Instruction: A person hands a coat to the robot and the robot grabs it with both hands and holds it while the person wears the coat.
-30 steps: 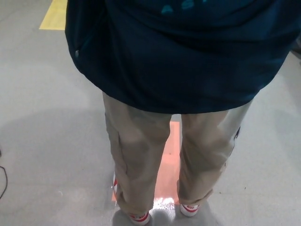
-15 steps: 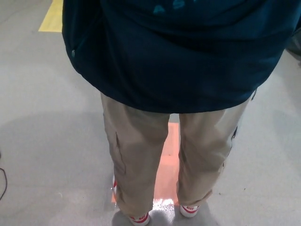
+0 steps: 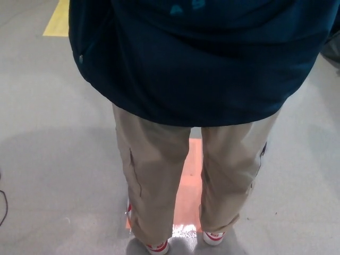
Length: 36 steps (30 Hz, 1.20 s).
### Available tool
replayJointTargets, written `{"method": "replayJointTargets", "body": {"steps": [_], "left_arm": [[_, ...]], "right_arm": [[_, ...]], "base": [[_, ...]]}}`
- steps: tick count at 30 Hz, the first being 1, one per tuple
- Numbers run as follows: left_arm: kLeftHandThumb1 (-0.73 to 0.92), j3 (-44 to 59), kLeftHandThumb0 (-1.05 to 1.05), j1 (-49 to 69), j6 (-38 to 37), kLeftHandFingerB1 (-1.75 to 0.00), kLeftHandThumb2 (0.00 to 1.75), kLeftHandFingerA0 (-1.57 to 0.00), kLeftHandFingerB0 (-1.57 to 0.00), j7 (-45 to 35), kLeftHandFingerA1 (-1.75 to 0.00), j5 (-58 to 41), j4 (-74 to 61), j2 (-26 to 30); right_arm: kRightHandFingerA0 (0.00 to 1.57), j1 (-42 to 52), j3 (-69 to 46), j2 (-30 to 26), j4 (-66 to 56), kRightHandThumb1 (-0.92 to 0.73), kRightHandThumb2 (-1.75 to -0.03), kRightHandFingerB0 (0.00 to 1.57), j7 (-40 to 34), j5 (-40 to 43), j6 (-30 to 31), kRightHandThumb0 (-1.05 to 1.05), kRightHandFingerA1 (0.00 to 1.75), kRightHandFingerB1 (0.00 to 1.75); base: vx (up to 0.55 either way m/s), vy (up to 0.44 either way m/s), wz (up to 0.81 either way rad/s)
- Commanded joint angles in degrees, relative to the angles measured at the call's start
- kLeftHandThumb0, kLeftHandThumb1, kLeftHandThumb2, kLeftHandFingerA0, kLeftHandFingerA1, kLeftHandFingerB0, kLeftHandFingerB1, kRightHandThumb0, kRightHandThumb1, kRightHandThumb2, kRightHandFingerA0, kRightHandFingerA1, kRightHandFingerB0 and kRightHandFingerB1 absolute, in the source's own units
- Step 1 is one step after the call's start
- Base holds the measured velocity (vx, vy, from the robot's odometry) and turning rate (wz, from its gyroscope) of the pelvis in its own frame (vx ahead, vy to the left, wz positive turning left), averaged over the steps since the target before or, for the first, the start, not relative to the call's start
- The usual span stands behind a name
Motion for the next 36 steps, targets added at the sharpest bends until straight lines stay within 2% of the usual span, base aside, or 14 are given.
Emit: {"method": "replayJointTargets", "body": {"steps": [1, 10, 14, 18, 21, 22, 23, 26, 27, 30, 31, 32, 34, 36], "left_arm": [[0.89, 14.85, -0.95, 66.00, -4.28, 0.00, 1.13, 0.00, 0.00, 5.17, -0.01, 2.19, -52.38, -20.92], [0.86, 7.91, -0.90, 83.30, -15.38, -0.03, 1.10, 0.00, 0.00, 24.16, -0.03, 8.64, -43.53, -22.73], [0.86, 6.51, -0.95, 87.98, -15.78, 0.00, 1.10, 0.00, 0.00, 25.28, 0.00, 9.11, -40.83, -22.94], [0.85, 3.35, -0.93, 91.49, -18.86, -0.02, 1.10, 0.00, 0.00, 29.18, -0.04, 10.77, -33.75, -20.21], [0.79, 0.55, -0.88, 94.07, -20.42, -0.11, 1.08, 0.00, -0.03, 33.87, -0.08, 12.52, -28.48, -19.25], [0.75, -1.65, -0.85, 94.56, -19.35, -0.19, 1.07, 0.00, -0.05, 36.78, -0.12, 14.40, -24.66, -18.75], [0.80, -3.26, -0.89, 94.87, -18.00, -0.14, 1.09, 0.00, -0.03, 37.81, -0.07, 15.59, -22.12, -18.54], [0.79, -6.79, -0.91, 93.86, -16.64, -0.15, 1.08, 0.00, -0.04, 38.74, -0.04, 16.51, -15.00, -17.66], [0.75, -7.61, -0.86, 93.62, -16.24, -0.20, 1.08, 0.00, -0.02, 38.31, -0.09, 15.95, -12.95, -17.95], [0.77, -10.84, -0.84, 91.28, -14.18, -0.19, 1.08, 0.00, -0.02, 39.04, -0.11, 16.74, -3.32, -17.22], [0.75, -12.06, -0.78, 90.00, -12.66, -0.23, 1.10, 0.00, -0.01, 40.02, -0.18, 17.53, 0.68, -17.04], [0.74, -13.02, -0.78, 88.90, -12.27, -0.21, 1.09, 0.00, -0.01, 40.12, -0.20, 17.49, 4.06, -16.85], [0.73, -14.00, -0.79, 87.36, -12.35, -0.21, 1.08, 0.00, -0.01, 39.41, -0.18, 16.69, 7.95, -16.47], [0.70, -15.44, -0.75, 84.67, -12.41, -0.22, 1.05, 0.00, -0.01, 40.18, -0.19, 16.29, 13.27, -16.34]], "right_arm": [[0.00, 54.07, -3.43, 15.59, -52.81, -0.73, -1.02, 0.00, -7.03, 2.99, -8.33, -0.94, 0.02, 0.00], [0.00, 82.42, 4.64, 20.96, -56.64, -0.81, -1.10, 0.00, -16.01, -10.05, -11.90, -0.92, 0.07, 0.03], [0.00, 87.60, 5.38, 21.25, -54.17, -0.87, -1.15, 0.00, -18.69, -13.92, -11.91, -0.92, 0.09, 0.03], [0.00, 89.88, 6.61, 19.76, -47.65, -0.88, -1.12, 0.00, -22.30, -15.37, -14.11, -0.93, 0.06, 0.00], [0.00, 91.86, 8.07, 19.08, -42.03, -0.82, -1.11, 0.00, -25.32, -15.87, -15.45, -0.83, 0.15, 0.10], [0.00, 92.63, 9.00, 19.40, -38.17, -0.91, -0.68, 0.02, -27.05, -15.48, -15.40, -0.74, 0.22, 0.18], [0.01, 92.92, 9.56, 19.38, -35.27, -0.72, -1.07, 0.00, -28.10, -15.14, -15.73, -0.72, 0.27, 0.23], [0.01, 92.61, 10.92, 17.94, -28.45, -0.71, -1.04, 0.01, -29.98, -15.38, -17.10, -0.71, 0.28, 0.23], [0.03, 92.30, 11.35, 17.63, -26.34, -0.88, -0.68, 0.04, -30.13, -15.04, -17.66, -0.68, 0.24, 0.20], [0.04, 92.25, 12.82, 16.62, -20.81, -0.89, -0.66, 0.05, -30.20, -16.64, -15.08, -0.70, 0.23, 0.19], [0.00, 92.19, 13.36, 16.44, -18.95, -0.72, -1.05, 0.09, -30.41, -17.53, -13.55, -0.76, 0.26, 0.21], [0.04, 91.64, 13.95, 16.33, -16.59, -0.67, -1.01, 0.03, -31.31, -18.08, -12.93, -0.69, 0.37, 0.26], [0.01, 90.52, 14.78, 16.24, -13.76, -0.70, -1.03, 0.10, -32.37, -19.41, -11.14, -0.79, 0.35, 0.22], [0.03, 88.78, 15.58, 15.79, -9.81, -0.65, -0.99, 0.04, -32.71, -19.36, -10.99, -0.68, 0.38, 0.27]], "base": [[0.00, 0.000, 0.00], [0.00, 0.000, 0.00], [0.00, 0.000, 0.00], [0.00, 0.000, 0.00], [0.00, 0.000, 0.00], [0.00, 0.000, 0.00], [0.00, 0.000, 0.00], [0.00, 0.000, 0.00], [0.00, 0.000, 0.00], [0.00, 0.000, 0.00], [0.00, 0.000, 0.00], [0.00, 0.000, 0.00], [0.00, 0.000, 0.00], [0.00, 0.000, 0.00]]}}
